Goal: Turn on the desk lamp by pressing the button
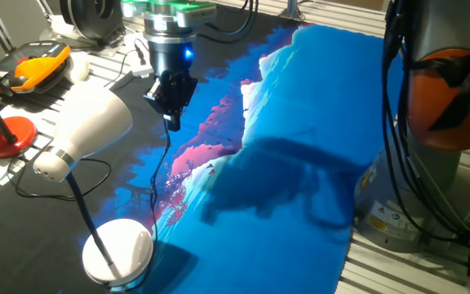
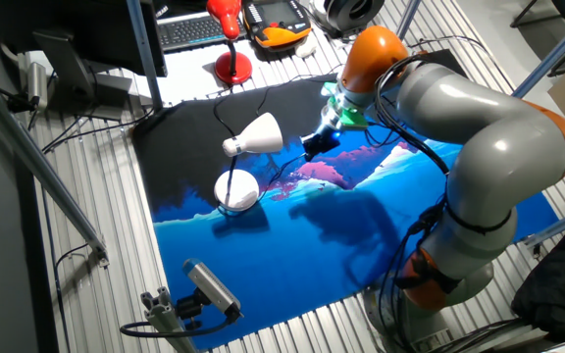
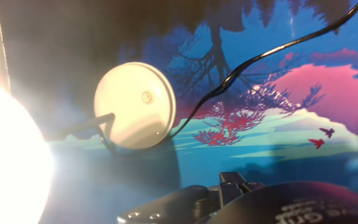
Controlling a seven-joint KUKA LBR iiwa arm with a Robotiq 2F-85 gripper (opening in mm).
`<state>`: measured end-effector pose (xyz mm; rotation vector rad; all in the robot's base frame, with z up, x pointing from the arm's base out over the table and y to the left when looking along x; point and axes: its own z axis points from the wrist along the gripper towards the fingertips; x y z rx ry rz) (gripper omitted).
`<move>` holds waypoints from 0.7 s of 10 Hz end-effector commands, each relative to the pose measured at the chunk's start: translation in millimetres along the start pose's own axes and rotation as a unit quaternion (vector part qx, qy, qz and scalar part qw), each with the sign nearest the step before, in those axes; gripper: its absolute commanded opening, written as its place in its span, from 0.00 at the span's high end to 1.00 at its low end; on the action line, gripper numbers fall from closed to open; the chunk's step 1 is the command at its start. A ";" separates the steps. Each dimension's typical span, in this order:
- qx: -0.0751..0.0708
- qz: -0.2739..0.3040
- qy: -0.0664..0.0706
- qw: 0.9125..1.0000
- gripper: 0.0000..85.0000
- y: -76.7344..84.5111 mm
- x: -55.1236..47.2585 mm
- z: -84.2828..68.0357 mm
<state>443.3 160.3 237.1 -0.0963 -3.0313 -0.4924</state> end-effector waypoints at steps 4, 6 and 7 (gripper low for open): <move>0.010 -0.010 0.000 1.000 1.00 -0.9 -0.6 0.5; 0.007 -0.007 0.003 1.000 1.00 -1.3 -0.7 1.1; 0.004 -0.006 0.004 1.000 1.00 -0.8 -0.9 1.8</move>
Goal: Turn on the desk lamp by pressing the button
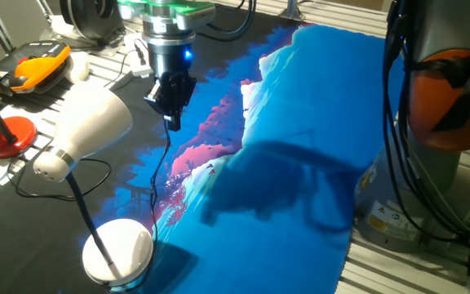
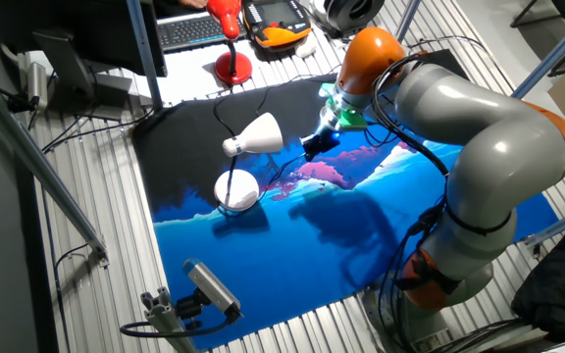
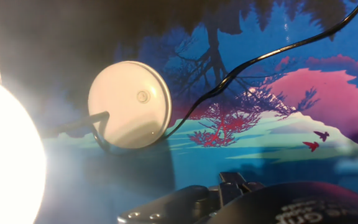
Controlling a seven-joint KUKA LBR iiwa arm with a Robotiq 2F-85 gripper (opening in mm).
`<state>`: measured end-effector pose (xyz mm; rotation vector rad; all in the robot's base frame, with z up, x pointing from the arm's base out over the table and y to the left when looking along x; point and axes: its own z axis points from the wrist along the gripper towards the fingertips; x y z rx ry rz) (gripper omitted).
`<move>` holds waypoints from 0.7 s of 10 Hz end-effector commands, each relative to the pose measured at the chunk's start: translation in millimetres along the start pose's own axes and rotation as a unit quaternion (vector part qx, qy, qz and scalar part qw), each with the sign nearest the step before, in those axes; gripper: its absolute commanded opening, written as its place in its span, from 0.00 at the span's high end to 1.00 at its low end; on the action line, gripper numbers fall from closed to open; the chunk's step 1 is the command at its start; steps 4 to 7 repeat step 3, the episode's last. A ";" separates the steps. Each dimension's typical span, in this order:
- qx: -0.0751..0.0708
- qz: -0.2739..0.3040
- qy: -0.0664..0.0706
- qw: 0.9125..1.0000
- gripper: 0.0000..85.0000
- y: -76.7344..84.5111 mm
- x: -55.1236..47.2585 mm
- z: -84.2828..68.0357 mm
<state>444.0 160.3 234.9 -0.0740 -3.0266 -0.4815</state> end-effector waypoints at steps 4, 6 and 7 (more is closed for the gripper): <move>-0.001 -0.004 -0.006 1.000 1.00 2.1 -2.7 2.6; -0.001 -0.004 -0.006 1.000 1.00 2.1 -2.7 2.6; -0.001 -0.004 -0.006 1.000 1.00 2.1 -2.7 2.6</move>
